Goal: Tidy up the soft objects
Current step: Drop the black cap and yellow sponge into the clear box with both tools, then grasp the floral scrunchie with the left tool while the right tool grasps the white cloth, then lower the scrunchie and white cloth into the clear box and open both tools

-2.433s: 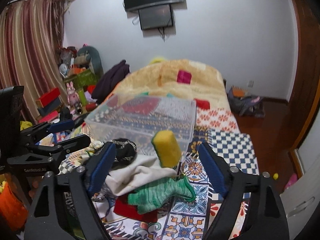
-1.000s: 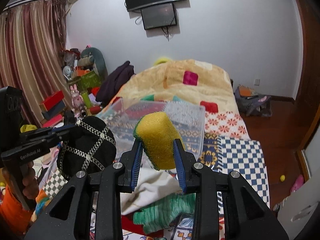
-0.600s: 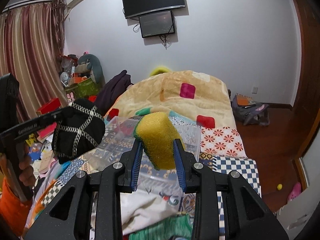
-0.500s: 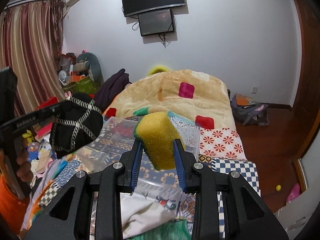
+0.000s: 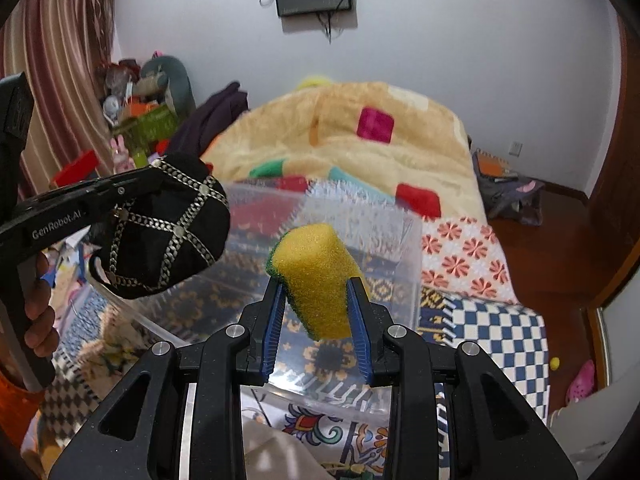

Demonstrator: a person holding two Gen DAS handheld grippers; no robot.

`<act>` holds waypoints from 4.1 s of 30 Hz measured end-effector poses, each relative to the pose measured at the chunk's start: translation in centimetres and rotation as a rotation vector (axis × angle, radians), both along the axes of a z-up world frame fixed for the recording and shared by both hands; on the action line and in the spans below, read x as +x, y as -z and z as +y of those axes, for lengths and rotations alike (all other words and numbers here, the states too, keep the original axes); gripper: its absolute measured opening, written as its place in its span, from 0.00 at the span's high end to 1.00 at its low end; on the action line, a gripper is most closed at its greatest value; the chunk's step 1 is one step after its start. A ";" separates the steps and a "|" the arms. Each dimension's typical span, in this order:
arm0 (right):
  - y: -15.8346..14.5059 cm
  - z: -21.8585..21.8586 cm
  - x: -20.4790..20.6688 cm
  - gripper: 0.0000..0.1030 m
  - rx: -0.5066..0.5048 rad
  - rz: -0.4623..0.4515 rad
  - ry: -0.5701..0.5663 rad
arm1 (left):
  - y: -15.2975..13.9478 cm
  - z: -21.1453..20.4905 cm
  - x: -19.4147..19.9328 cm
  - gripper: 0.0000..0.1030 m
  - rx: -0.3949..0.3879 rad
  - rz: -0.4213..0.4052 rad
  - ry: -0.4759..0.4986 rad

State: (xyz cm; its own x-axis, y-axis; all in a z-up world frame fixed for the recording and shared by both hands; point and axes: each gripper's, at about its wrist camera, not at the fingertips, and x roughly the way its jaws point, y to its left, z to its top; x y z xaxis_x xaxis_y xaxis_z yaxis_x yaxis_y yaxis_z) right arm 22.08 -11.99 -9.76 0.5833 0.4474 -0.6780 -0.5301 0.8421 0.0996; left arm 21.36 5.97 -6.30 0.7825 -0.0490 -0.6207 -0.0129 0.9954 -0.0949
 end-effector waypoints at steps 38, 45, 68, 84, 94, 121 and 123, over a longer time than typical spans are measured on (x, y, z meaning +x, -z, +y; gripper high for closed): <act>-1.0 -1.4 -8.2 0.20 0.074 0.050 -0.055 | 0.5 -1.0 -12.2 0.06 0.067 0.034 0.062; 1.7 -0.4 -8.9 0.20 0.029 0.122 -0.086 | 4.8 0.2 -12.6 0.06 0.030 0.139 0.013; 2.1 -0.5 -9.7 0.81 0.008 0.111 -0.100 | 7.8 0.8 -13.2 0.72 -0.026 0.207 0.026; -3.6 -2.3 -10.7 0.84 0.096 -0.055 -0.076 | 0.5 0.3 -15.7 0.81 -0.013 -0.006 0.037; -7.0 -2.5 -8.8 0.84 0.099 -0.200 -0.019 | -4.0 -0.5 -12.9 0.81 -0.020 -0.135 0.044; -0.5 -0.6 -1.3 0.82 -0.030 -0.056 -0.001 | 3.4 -4.5 -0.1 0.81 0.006 0.116 0.178; 0.0 -0.3 -1.0 0.81 -0.044 -0.040 -0.009 | 3.9 -4.7 0.2 0.81 0.009 0.134 0.184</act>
